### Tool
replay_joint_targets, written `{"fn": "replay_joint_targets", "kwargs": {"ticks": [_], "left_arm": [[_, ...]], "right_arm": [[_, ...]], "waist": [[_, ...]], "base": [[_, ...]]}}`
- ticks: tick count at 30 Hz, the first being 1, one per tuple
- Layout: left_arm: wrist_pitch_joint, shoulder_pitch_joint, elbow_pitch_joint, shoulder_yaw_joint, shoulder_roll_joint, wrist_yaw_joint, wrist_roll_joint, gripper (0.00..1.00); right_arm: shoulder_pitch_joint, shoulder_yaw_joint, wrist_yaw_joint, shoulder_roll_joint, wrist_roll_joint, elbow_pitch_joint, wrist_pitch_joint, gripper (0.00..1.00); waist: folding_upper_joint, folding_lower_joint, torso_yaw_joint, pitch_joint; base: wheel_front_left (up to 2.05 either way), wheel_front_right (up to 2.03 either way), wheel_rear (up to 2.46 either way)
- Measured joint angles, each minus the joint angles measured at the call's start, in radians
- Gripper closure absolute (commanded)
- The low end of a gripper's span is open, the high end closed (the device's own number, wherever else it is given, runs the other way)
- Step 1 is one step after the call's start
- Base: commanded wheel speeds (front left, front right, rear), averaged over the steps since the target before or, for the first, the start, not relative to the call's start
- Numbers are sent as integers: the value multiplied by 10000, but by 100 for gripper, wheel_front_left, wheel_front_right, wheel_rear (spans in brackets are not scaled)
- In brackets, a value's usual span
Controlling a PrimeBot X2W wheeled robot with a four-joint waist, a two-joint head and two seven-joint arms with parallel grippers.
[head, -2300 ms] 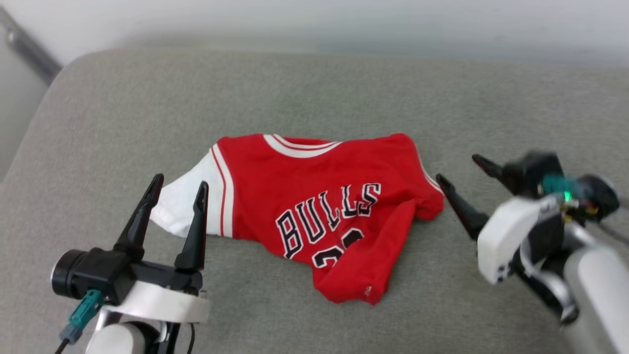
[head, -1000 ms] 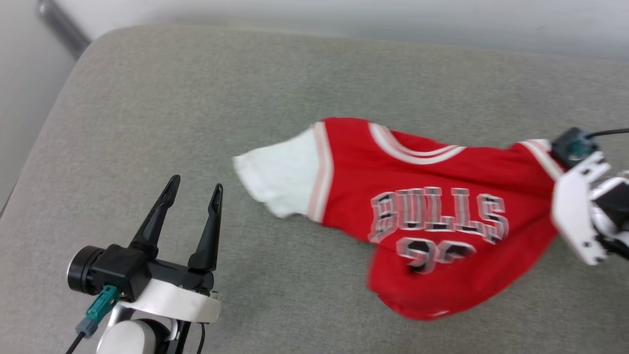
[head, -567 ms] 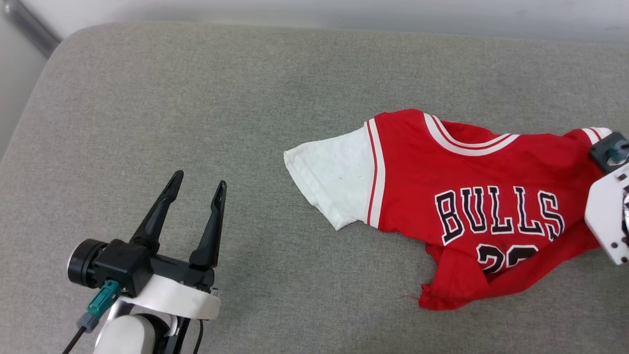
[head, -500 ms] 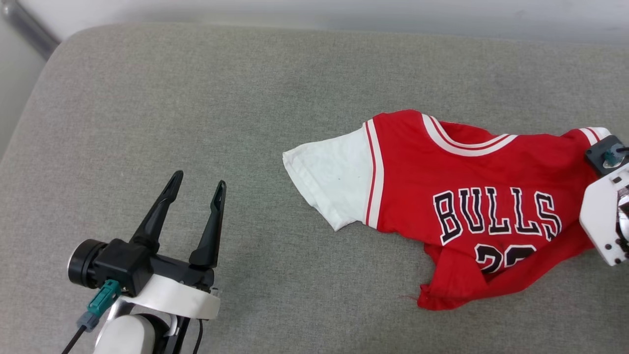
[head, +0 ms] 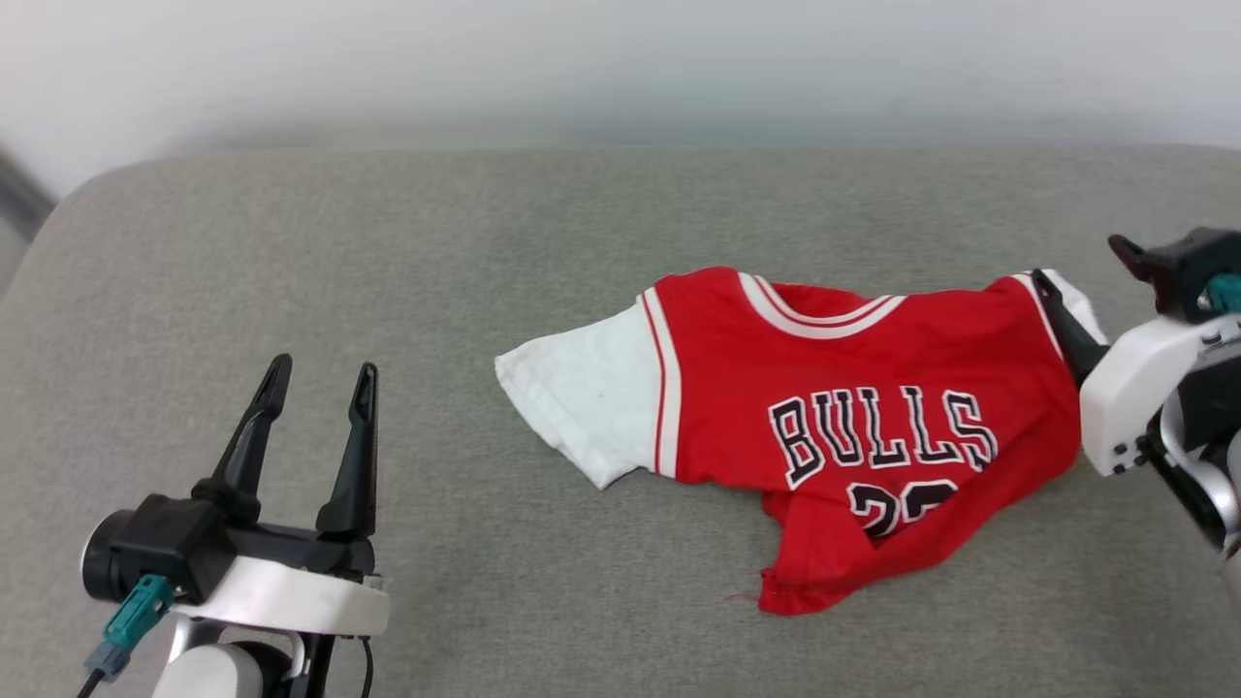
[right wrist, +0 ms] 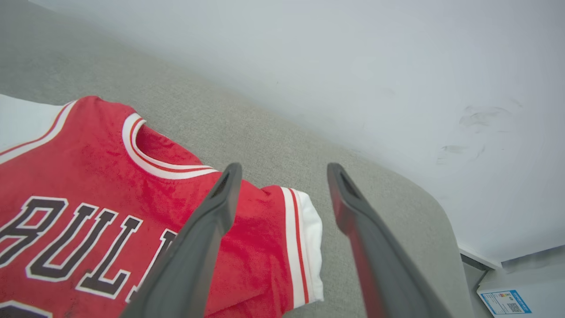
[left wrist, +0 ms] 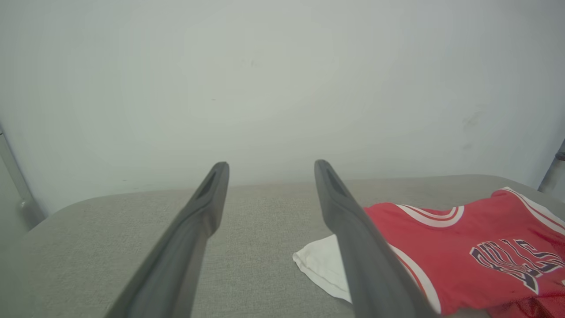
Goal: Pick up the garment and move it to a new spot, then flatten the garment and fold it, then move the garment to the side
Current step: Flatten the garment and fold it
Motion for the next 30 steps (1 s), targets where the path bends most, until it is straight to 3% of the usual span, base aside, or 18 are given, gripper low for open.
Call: {"fn": "replay_joint_targets", "kwargs": {"ticks": [5,9,13,18,21,25,30], "left_arm": [[0,251,29,255,-82,0,-27,0],[0,417,221,73,-13,0,-213,0],[272,333,433,-430,357,0,-625,0],[1465,-986,203,-1532,1455,0,-1511,0],[2681,-2252,180,-2033,2245,-12,-2604,0],[4932,-3792,644,-2648,3432,-15,-3256,0],[8027,-4988,1287,-3235,3981,-15,-4510,0]], "right_arm": [[1348,-1371,-2,918,-130,-1388,-1768,0],[2593,-2330,-2,2121,-408,-2403,-3110,0],[3445,-2947,-2,3104,-729,-3101,-3960,0],[3725,-3425,0,3689,-1162,-3664,-4219,0],[3727,-3868,-2,3799,-1427,-3946,-4291,0],[3695,-4056,0,3952,-1534,-4219,-4351,0],[3664,-4188,-2,4069,-1603,-4311,-4426,0]], "waist": [[1,0,-515,-314],[1,-1,-881,-378],[1,0,-1201,-271],[1,-1,-1483,138],[1,0,-1585,496],[1,0,-1698,1029],[1,0,-1899,1627]], "base": [[0,0,0],[0,0,0],[0,0,0],[0,0,0],[0,0,0],[0,0,0],[0,0,0]]}}
